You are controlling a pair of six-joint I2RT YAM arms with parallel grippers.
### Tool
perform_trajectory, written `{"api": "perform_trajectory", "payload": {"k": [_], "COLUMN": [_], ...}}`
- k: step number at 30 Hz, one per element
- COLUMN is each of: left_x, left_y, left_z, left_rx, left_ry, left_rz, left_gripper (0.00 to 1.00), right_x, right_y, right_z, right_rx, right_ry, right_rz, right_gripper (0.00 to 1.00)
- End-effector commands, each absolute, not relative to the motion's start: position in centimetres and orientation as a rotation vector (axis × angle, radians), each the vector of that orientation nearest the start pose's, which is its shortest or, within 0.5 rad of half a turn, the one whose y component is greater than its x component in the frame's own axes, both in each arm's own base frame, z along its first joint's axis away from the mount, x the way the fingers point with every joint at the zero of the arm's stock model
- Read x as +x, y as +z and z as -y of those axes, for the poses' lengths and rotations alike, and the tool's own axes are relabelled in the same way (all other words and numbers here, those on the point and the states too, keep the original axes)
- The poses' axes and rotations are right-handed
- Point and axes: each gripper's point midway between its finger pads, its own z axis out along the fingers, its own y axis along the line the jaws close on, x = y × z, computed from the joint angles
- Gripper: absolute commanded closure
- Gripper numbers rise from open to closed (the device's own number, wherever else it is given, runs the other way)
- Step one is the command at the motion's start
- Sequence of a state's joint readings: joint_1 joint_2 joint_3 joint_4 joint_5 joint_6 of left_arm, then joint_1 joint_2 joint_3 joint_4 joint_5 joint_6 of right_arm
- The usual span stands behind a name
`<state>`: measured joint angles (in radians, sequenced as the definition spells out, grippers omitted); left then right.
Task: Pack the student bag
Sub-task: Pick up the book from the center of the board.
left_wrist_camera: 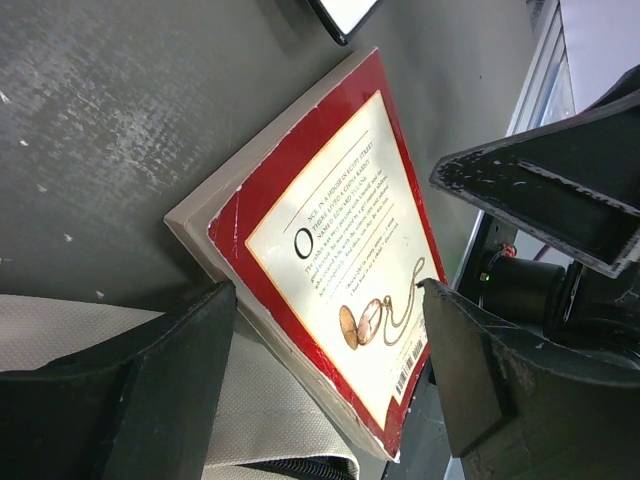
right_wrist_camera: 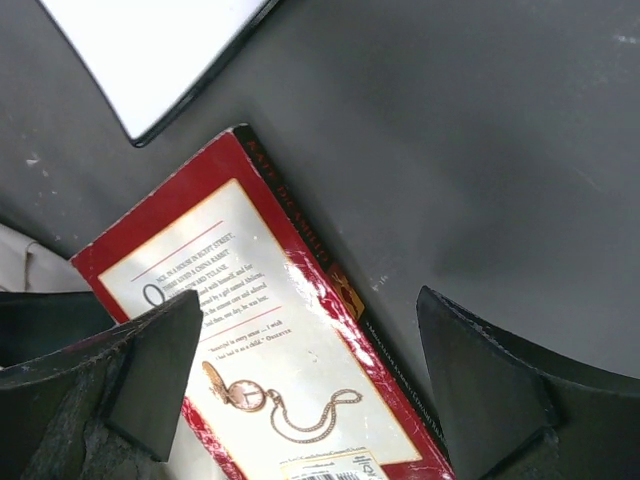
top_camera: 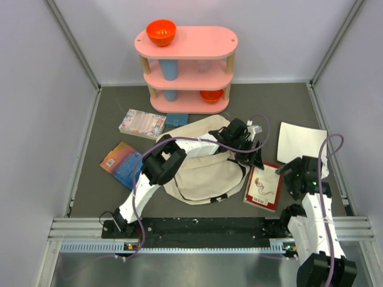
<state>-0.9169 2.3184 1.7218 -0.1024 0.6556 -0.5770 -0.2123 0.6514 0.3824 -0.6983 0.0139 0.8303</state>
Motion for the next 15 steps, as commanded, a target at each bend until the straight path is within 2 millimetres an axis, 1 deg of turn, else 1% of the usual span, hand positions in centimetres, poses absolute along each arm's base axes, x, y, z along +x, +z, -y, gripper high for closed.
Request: {"api": "perform_trajectory", "payload": {"k": [1, 4, 9, 10, 12, 13, 14, 15], "left_x": [23.6, 23.2, 22.4, 22.2, 22.1, 21.8, 21.9, 22.1], "left_y": [8.2, 8.8, 9.6, 9.5, 10.2, 10.3, 10.6, 10.9], "left_z": [52.2, 52.3, 53.1, 53.2, 53.8, 54.0, 54.1, 54.3], "left_rx": [0.859, 0.862, 0.871, 0.875, 0.874, 0.880, 0.864, 0.861], "left_ry": [-1.485, -1.520, -1.604, -1.619, -1.664, -1.683, -1.698, -1.706], "left_rz": [-2.419, -2.406, -2.379, -2.379, -2.345, -2.336, -2.333, -2.314], "left_gripper": [0.21, 0.22, 0.29, 0.32, 0.36, 0.39, 0.45, 0.51], "right_x": [18.6, 19.1, 19.6, 19.7, 19.8, 19.8, 19.8, 19.8], "right_y": [3.9, 3.4, 3.6, 3.7, 3.8, 3.8, 3.7, 3.6], "right_z": [0.3, -1.1, -1.5, -1.5, -1.8, -1.8, -1.9, -2.0], "right_rx": [1.298, 1.278, 1.267, 1.261, 1.250, 1.245, 1.243, 1.242], "right_ry": [0.276, 0.379, 0.426, 0.433, 0.452, 0.460, 0.463, 0.471], "right_rz": [-2.247, -2.272, -2.252, -2.249, -2.252, -2.252, -2.251, -2.256], "right_gripper": [0.14, 0.19, 0.29, 0.30, 0.35, 0.36, 0.40, 0.41]}}
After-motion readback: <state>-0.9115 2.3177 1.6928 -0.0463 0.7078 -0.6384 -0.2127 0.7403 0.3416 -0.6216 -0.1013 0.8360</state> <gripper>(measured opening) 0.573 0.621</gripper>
